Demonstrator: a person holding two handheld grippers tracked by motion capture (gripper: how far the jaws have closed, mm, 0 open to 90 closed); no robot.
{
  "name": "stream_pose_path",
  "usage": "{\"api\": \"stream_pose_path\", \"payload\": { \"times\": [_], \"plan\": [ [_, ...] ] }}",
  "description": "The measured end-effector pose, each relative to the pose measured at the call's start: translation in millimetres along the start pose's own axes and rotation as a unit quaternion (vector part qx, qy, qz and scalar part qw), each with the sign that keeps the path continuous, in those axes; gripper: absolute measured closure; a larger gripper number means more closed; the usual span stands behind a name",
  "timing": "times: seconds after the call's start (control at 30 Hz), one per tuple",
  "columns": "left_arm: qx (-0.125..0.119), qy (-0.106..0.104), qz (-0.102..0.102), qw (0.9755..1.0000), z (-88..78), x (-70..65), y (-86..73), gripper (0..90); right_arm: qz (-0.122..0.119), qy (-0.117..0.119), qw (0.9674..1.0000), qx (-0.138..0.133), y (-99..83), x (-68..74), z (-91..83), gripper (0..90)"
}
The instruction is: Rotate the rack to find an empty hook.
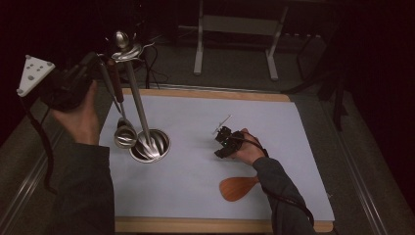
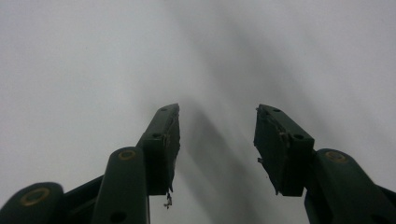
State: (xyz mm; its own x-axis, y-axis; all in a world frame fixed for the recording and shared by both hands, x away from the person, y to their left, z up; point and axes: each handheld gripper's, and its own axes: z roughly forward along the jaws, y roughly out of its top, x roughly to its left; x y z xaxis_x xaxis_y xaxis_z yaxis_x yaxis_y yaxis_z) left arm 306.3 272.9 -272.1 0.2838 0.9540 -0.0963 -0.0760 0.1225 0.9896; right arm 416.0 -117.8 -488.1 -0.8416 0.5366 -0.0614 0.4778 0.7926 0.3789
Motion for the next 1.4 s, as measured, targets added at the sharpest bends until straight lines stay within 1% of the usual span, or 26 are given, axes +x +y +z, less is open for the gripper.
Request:
{"api": "stream_pose_path", "payload": {
  "times": [0.07,0.13,0.33,0.5,0.73,0.8,0.87,0.9,1.07,1.17,1.27,1.4],
  "plan": [
    [-0.001,0.0,-0.001,1.0,-1.7,-1.0,0.1,90.0,0.001,0.0,1.0,0.001,0.0,-0.1,-0.2,50.2],
    [-0.003,-0.005,-0.001,1.0,-3.7,-2.6,0.6,89.5,0.0,0.0,1.0,0.001,-0.4,-0.3,-0.3,50.2],
    [-0.001,-0.014,0.008,0.9999,-8.5,-9.4,0.2,89.0,0.004,0.0,1.0,0.001,-2.6,-1.1,-0.4,50.2],
    [0.011,-0.02,0.012,0.9997,-10.7,-11.9,-4.7,88.6,0.005,-0.003,1.0,0.0,-5.1,-2.9,-2.5,50.2],
    [0.027,-0.028,0.012,0.9992,-17.1,-14.1,-14.2,87.8,0.008,-0.007,0.9999,0.001,-11.6,-6.3,-8.4,50.2],
    [0.033,-0.03,0.015,0.9989,-19.0,-14.6,-16.9,87.6,0.008,-0.009,0.9999,0.001,-13.4,-7.1,-10.2,50.2],
    [0.037,-0.033,0.013,0.9987,-21.3,-15.6,-19.9,87.3,0.008,-0.009,0.9999,0.002,-15.4,-7.3,-12.4,50.1],
    [0.04,-0.035,0.016,0.9985,-22.6,-15.9,-21.4,87.3,0.004,-0.011,0.9999,-0.001,-16.3,-7.8,-12.7,50.2],
    [0.048,-0.046,0.015,0.9977,-28.6,-17.0,-30.1,86.8,0.006,-0.013,0.9999,0.002,-20.7,-9.3,-15.5,50.2],
    [0.056,-0.052,0.016,0.997,-32.0,-18.6,-36.9,86.7,0.012,-0.014,0.9998,0.0,-23.1,-11.5,-17.0,50.2],
    [0.065,-0.059,0.02,0.9959,-35.3,-20.3,-44.1,86.7,0.009,-0.015,0.9998,0.004,-25.8,-11.8,-17.4,50.2],
    [0.075,-0.071,0.016,0.9945,-36.4,-19.4,-53.3,86.2,0.012,-0.018,0.9997,0.006,-27.8,-13.4,-18.9,50.1]
  ]
}}
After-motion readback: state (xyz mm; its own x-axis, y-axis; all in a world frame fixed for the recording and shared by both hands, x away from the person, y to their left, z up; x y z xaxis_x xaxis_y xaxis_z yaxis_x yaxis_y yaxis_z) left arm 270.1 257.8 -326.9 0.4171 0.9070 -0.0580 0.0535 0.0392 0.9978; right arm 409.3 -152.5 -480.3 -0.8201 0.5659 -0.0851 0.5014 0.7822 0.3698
